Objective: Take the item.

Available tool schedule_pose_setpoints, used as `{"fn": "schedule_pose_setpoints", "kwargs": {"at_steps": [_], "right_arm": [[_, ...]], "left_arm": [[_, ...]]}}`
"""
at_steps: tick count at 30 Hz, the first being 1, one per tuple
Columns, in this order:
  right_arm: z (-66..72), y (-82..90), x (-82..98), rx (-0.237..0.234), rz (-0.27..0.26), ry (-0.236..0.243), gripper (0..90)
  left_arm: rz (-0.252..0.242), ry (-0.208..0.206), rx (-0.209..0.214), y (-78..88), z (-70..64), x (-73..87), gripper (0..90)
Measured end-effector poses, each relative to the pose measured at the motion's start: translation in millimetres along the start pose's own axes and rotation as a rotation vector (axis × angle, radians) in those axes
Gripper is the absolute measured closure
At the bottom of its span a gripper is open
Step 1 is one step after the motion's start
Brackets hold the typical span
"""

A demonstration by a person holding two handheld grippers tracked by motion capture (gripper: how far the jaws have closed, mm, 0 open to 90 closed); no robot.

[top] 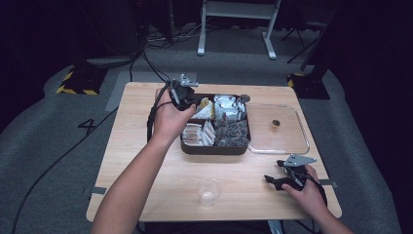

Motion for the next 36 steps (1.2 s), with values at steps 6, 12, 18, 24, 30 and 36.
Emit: {"fn": "schedule_pose_setpoints", "kwargs": {"at_steps": [6,12,18,24,30,36], "right_arm": [[0.1,0.1,0.0,0.001,-0.001,-0.001,14.6],[0.1,0.2,0.1,0.001,0.0,-0.002,14.7],[0.1,0.2,0.1,0.001,0.0,-0.002,14.7],[0.2,0.2,0.1,0.002,0.0,-0.003,14.7],[0.2,0.2,0.1,0.002,0.0,-0.003,14.7],[0.4,0.2,0.0,0.002,-0.001,-0.004,14.7]], "left_arm": [[-0.017,-0.048,0.041,20.9,-16.0,13.5,90.0],[-0.051,-0.077,0.105,39.2,-35.3,27.3,90.0],[-0.068,-0.112,0.176,54.5,-53.3,39.4,90.0],[-0.069,-0.142,0.225,61.5,-69.3,52.9,90.0],[-0.071,-0.149,0.293,61.0,-85.2,66.0,90.0],[-0.07,-0.166,0.339,57.3,-102.3,78.2,90.0]]}}
Point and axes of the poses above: each handheld gripper's, and its own axes: y roughly backward along the jaws, x roughly out of its underside, z roughly to its left, the point moved 10 cm from there along -y, roughly forward along the jaws, and after that the axes turned 2 degrees about z, right-handed, at the moved point
